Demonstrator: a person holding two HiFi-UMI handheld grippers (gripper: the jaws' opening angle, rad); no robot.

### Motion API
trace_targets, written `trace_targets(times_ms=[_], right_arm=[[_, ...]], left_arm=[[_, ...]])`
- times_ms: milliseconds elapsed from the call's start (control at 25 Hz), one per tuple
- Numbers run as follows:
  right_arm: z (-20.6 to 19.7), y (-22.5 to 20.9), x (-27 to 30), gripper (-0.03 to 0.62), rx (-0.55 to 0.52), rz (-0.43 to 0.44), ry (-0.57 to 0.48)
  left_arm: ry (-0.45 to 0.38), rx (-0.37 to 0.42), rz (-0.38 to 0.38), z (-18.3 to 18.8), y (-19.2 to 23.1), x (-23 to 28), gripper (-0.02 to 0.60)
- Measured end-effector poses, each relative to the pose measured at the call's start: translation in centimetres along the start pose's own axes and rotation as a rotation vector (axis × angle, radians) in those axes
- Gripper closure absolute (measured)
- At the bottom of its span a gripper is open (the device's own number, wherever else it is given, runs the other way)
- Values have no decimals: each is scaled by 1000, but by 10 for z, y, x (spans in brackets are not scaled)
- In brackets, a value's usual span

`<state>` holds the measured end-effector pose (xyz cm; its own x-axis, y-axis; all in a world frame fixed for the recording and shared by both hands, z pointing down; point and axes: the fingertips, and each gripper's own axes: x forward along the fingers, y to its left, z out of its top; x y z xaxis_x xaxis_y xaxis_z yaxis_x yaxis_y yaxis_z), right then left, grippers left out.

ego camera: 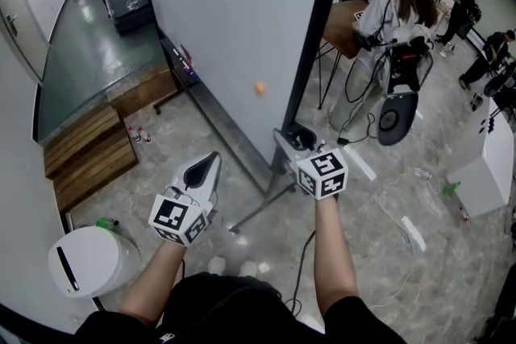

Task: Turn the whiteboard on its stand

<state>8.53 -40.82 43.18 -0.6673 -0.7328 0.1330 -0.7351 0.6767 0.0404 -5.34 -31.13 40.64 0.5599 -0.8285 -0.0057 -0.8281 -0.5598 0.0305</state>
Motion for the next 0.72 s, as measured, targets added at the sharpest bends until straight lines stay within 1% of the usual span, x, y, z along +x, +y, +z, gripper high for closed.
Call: trace_targets(times_ms=[240, 400, 720], right_arm=[[6, 2, -8, 408, 1, -8, 6], [6, -1, -14, 410, 3, -12, 8], [9, 11, -25, 408, -1, -18, 19]], left_arm=[[-4, -3, -18, 9, -3, 2, 580], [-3, -4, -22, 9, -5, 4, 580], [-5, -4, -46, 13, -8, 0, 580]])
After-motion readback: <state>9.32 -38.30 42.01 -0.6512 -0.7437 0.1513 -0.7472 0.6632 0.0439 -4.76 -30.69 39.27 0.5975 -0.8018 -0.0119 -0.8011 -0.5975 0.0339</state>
